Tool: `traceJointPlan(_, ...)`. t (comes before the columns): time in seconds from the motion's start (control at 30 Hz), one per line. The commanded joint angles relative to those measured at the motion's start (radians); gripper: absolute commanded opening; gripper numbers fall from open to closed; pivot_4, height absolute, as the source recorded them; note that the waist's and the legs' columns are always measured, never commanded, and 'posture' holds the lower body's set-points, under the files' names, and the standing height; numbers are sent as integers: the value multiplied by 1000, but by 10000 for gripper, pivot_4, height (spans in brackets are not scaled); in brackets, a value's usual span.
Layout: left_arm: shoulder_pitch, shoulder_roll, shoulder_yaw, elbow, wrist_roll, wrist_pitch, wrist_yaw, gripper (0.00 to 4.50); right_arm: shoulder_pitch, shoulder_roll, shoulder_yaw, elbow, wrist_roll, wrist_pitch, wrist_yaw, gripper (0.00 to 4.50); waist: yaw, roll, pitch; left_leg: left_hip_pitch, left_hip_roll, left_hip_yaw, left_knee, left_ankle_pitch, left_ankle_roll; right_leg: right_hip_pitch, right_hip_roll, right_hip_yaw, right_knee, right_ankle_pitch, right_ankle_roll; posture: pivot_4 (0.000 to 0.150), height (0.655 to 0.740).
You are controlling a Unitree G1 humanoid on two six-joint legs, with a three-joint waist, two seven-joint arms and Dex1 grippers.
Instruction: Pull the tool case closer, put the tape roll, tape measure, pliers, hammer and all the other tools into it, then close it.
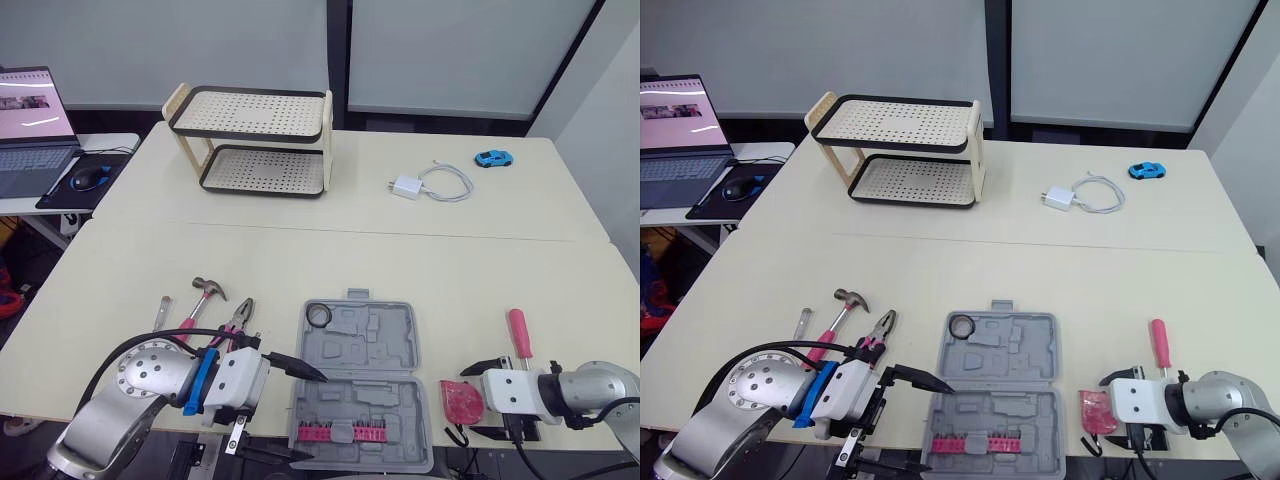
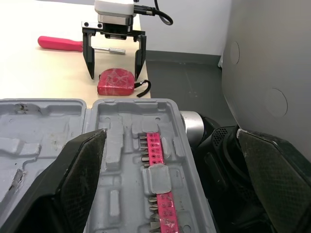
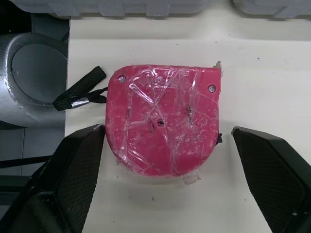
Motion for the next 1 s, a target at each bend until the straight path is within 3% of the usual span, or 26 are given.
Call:
traceJointPlan(0.03, -6, 7, 5, -31, -13, 4, 7, 45000, -9, 8, 8, -15, 13, -7, 6, 38116, 0, 0, 0, 0, 0, 0, 0, 0, 0, 0, 0, 0, 0, 0, 0, 1500, 7350)
traceJointPlan(0.1, -11, 6, 4, -31, -13, 7, 9, 45000, -15, 10, 14, -14, 12, -2, 6, 31638, 0, 0, 0, 0, 0, 0, 0, 0, 0, 0, 0, 0, 0, 0, 0, 1500, 7350)
traceJointPlan(0.27, -18, 2, -1, -25, -9, 8, 14, 45000, -19, 6, 11, -20, 17, 11, 8, 31338, 0, 0, 0, 0, 0, 0, 0, 0, 0, 0, 0, 0, 0, 0, 0, 1500, 7350)
traceJointPlan(0.5, -51, -1, 48, 25, -34, 60, 63, 45000, -58, -71, -122, -249, 164, 314, 61, 31338, -1, 1, 0, 1, 0, 0, 1, 0, 0, 0, 0, 0, 1, 0, 0, 1500, 7350)
traceJointPlan(0.7, -81, 9, 105, 78, -43, 102, 92, 45000, -305, -143, -58, -377, 239, 600, 103, 31338, 0, 2, 0, 1, 0, -1, 1, 0, 0, 0, 0, -1, 1, 0, 0, 1500, 7350)
traceJointPlan(1.0, -154, 8, 114, 161, 1, 123, 111, 45000, -701, -38, 247, -297, 178, 781, 129, 31338, -2, 2, 0, -1, 0, -1, 0, 0, 0, -2, 0, -2, 1, 0, 0, 1500, 7350)
